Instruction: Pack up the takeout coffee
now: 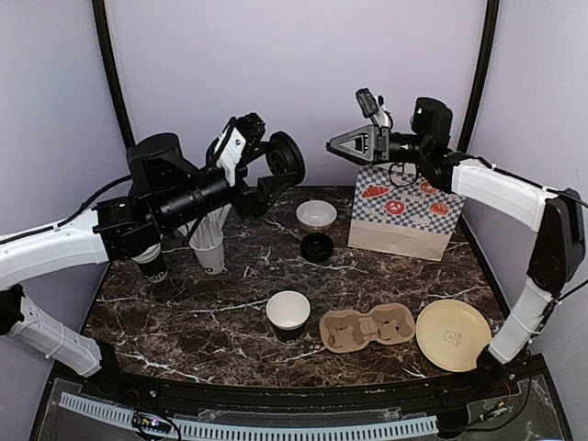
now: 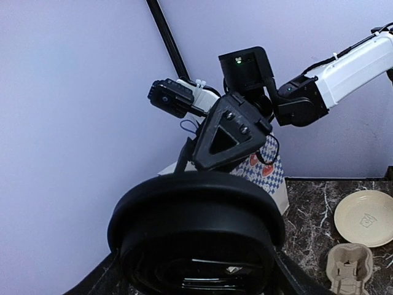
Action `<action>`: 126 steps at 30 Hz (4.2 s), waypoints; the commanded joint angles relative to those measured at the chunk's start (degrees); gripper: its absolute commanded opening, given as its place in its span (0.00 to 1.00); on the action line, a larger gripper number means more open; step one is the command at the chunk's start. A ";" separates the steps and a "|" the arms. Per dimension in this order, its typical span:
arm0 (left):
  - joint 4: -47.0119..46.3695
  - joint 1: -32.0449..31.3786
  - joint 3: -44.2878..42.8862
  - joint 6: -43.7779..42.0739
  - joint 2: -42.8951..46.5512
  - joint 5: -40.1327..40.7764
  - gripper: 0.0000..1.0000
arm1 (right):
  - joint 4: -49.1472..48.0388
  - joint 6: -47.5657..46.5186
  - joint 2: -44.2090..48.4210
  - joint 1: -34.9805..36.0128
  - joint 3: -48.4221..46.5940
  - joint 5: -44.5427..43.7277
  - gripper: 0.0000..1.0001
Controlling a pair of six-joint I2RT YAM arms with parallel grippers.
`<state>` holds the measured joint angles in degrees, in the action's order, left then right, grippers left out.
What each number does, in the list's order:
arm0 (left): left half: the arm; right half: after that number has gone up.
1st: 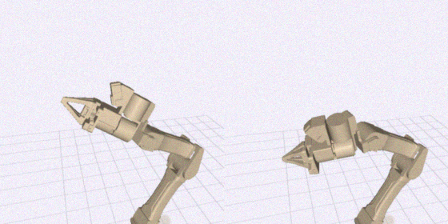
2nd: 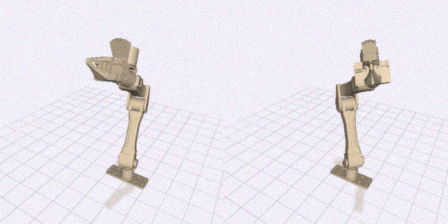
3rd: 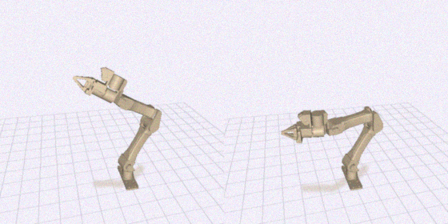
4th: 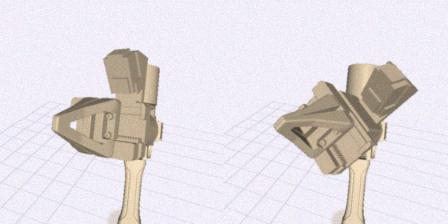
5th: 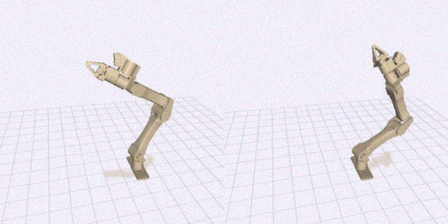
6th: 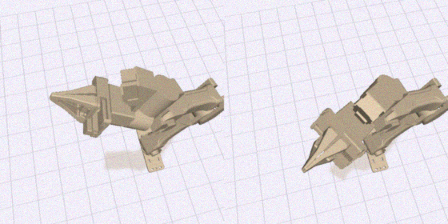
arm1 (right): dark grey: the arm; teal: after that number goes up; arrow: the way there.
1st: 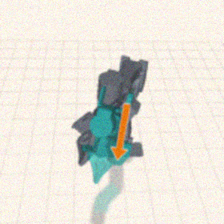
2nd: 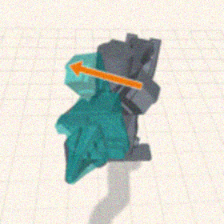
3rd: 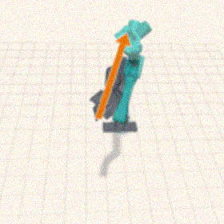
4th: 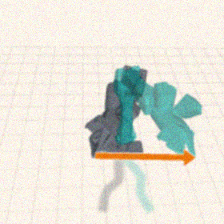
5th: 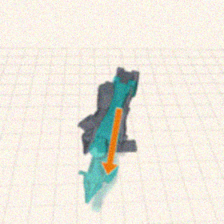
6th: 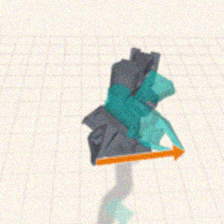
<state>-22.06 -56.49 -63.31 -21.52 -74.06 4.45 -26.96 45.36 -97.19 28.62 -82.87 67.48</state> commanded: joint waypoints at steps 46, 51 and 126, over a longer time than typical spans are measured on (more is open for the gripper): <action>88.27 -4.78 -38.87 19.00 -34.19 -10.71 0.69 | 52.49 -44.23 6.08 7.68 20.29 -20.11 0.66; 88.82 -5.11 -39.21 18.91 -34.80 -9.65 0.69 | 52.10 -44.22 6.06 7.64 20.38 -19.72 0.66; 48.69 -1.61 -2.18 52.22 -10.25 -17.73 0.79 | 46.67 -37.32 -3.41 12.24 23.00 -4.00 0.53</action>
<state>29.12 -58.06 -65.25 29.89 -83.44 -11.60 21.76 6.87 -99.90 40.21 -57.87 60.42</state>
